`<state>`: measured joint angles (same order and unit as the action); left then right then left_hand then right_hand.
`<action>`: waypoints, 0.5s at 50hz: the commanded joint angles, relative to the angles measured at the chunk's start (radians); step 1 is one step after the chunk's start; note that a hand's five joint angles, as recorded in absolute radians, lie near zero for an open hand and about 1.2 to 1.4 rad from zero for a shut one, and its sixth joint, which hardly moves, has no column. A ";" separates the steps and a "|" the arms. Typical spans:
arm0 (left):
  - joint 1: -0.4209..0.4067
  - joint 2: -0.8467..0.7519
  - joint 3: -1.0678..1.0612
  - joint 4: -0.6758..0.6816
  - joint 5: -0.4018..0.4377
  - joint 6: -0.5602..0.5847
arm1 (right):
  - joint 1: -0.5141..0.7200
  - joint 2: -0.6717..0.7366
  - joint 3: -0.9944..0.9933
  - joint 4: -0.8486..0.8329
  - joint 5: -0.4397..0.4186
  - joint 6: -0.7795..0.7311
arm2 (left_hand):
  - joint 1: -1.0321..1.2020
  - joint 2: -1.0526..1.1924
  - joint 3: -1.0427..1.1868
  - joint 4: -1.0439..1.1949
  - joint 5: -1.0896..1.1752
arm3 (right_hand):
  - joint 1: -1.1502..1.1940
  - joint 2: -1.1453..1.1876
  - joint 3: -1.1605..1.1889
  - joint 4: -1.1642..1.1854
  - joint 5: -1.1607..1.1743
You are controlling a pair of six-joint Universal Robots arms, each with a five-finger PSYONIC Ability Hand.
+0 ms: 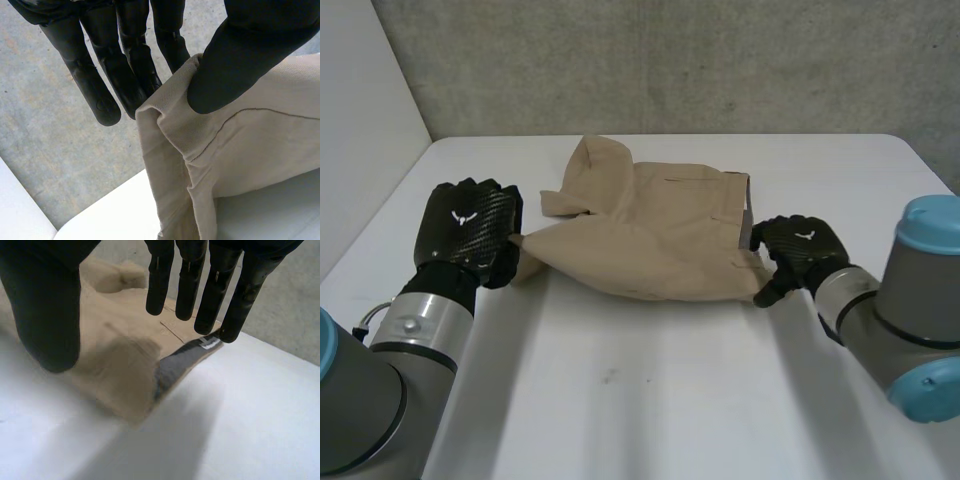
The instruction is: Fold the shorts.
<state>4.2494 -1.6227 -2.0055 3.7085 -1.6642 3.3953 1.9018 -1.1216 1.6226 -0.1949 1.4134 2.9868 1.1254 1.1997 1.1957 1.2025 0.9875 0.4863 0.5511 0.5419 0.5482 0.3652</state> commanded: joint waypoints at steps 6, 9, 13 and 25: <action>0.000 -0.003 -0.007 -0.010 0.000 -0.045 | -0.063 0.066 -0.003 0.008 -0.143 0.012 | 0.271 0.197 0.201 0.194 0.234 | 0.107 0.042 0.051 0.045 0.053; 0.001 -0.003 -0.007 -0.012 0.000 -0.051 | -0.059 0.066 -0.003 0.026 -0.146 0.012 | 0.271 0.197 0.201 0.194 0.234 | 0.104 0.039 0.048 0.042 0.050; 0.004 -0.005 -0.007 -0.015 0.001 -0.051 | -0.058 0.066 -0.001 0.051 -0.152 0.012 | 0.271 0.197 0.201 0.194 0.234 | 0.086 0.021 0.030 0.024 0.033; 0.009 -0.003 -0.006 -0.016 0.001 -0.051 | -0.052 0.120 -0.015 0.043 -0.159 -0.002 | 0.271 0.197 0.201 0.194 0.234 | 0.092 0.027 0.036 0.030 0.038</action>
<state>4.2569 -1.6275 -2.0126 3.6922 -1.6628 3.3433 1.8474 -1.0359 1.6213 -0.1457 1.2551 2.9879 1.1254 1.1997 1.1957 1.2025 0.9875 0.4790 0.5511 0.5347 0.5478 0.3612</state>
